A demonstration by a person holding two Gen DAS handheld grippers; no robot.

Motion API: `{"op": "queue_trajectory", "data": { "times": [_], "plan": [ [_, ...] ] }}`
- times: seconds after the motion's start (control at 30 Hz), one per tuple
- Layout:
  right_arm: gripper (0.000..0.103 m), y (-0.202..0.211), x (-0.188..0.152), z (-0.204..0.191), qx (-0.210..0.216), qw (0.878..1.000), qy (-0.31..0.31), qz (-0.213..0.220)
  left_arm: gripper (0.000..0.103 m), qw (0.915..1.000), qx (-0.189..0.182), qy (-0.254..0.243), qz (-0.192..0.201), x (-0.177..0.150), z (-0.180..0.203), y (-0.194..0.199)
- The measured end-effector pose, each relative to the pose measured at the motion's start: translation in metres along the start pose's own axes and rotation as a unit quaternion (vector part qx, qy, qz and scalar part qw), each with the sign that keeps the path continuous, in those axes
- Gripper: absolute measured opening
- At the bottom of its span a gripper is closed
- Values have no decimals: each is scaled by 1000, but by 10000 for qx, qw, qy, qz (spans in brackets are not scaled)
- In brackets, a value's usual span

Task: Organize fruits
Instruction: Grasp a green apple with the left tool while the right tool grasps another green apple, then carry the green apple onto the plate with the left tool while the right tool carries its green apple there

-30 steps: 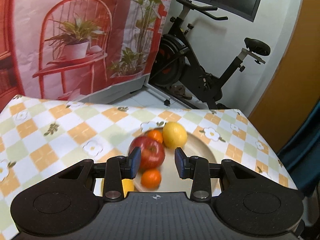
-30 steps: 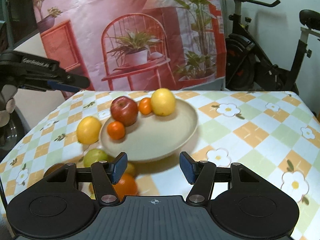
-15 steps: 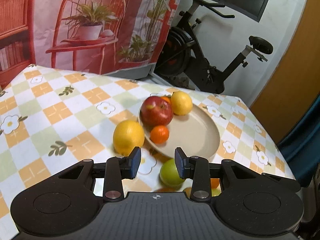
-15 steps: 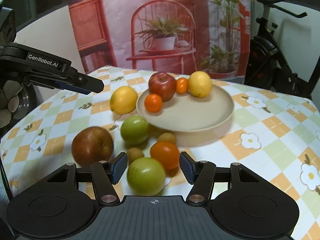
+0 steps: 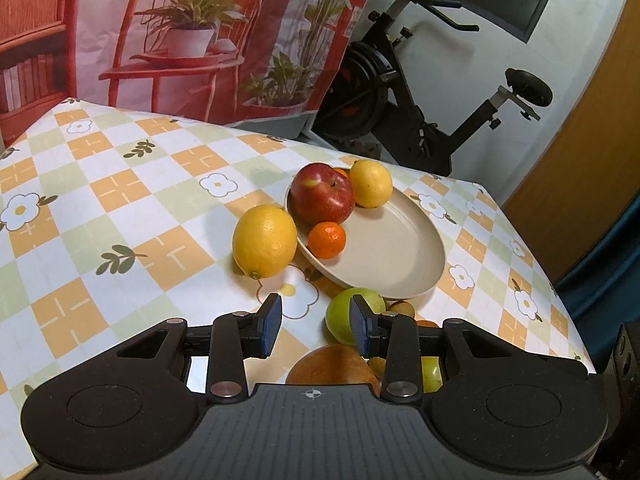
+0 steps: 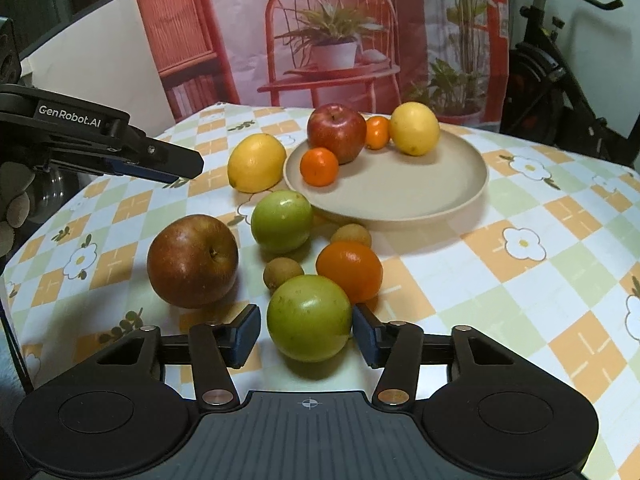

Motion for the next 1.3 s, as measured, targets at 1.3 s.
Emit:
{"op": "queue_trajectory", "data": {
  "times": [1.3],
  "plan": [
    [43, 34, 12, 61, -148, 9943, -866, 610, 56, 9884, 169, -1080, -1057, -7, 31, -80]
  ]
}}
Point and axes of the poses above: each gripper's, at about its wrist camera, not at the fingertips, and y roughly against the way its jaws point, z to its right, x to its top, the point moved 9 cm from there along -y, roughly the way its jaws point, and after that the axes turned 2 degrees about -x, right-handed, at the moved point
